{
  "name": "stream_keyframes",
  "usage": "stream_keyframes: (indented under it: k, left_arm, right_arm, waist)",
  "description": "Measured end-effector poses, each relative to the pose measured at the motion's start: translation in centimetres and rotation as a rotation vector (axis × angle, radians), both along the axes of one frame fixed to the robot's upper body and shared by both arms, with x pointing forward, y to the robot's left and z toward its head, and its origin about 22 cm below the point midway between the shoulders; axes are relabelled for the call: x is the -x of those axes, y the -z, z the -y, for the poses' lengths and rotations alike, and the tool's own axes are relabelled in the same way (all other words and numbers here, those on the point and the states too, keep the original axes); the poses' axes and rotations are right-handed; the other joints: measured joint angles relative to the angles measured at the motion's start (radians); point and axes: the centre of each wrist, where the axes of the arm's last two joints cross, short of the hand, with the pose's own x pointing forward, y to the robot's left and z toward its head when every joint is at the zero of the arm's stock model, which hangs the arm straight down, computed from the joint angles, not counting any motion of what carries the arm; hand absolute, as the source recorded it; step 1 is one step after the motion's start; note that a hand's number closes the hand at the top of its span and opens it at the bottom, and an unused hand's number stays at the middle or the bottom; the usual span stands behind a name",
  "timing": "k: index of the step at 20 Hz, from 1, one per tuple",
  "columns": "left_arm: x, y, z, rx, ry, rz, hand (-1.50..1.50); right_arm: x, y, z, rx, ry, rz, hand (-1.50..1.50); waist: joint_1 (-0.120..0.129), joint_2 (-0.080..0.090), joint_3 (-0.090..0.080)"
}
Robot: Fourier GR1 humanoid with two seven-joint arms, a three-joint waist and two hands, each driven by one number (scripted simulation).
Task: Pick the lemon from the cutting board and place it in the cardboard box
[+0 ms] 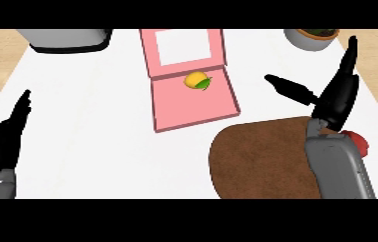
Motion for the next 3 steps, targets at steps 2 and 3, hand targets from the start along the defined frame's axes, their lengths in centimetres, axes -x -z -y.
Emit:
stream_keyframes:
  k: [2,3]
  left_arm:
    - [0.5,0.1,0.0,-0.003,0.006,0.003,0.00]
    - [0.4,-0.2,0.2,-0.004,0.006,0.006,0.00]
  right_arm:
    - [2.5,-0.4,1.5,0.005,-0.008,-0.020,-1.50]
    - [3.6,-0.7,2.5,0.011,-0.013,-0.029,-1.50]
  waist:
    - [0.004,0.001,0.000]
    - [0.007,0.003,0.000]
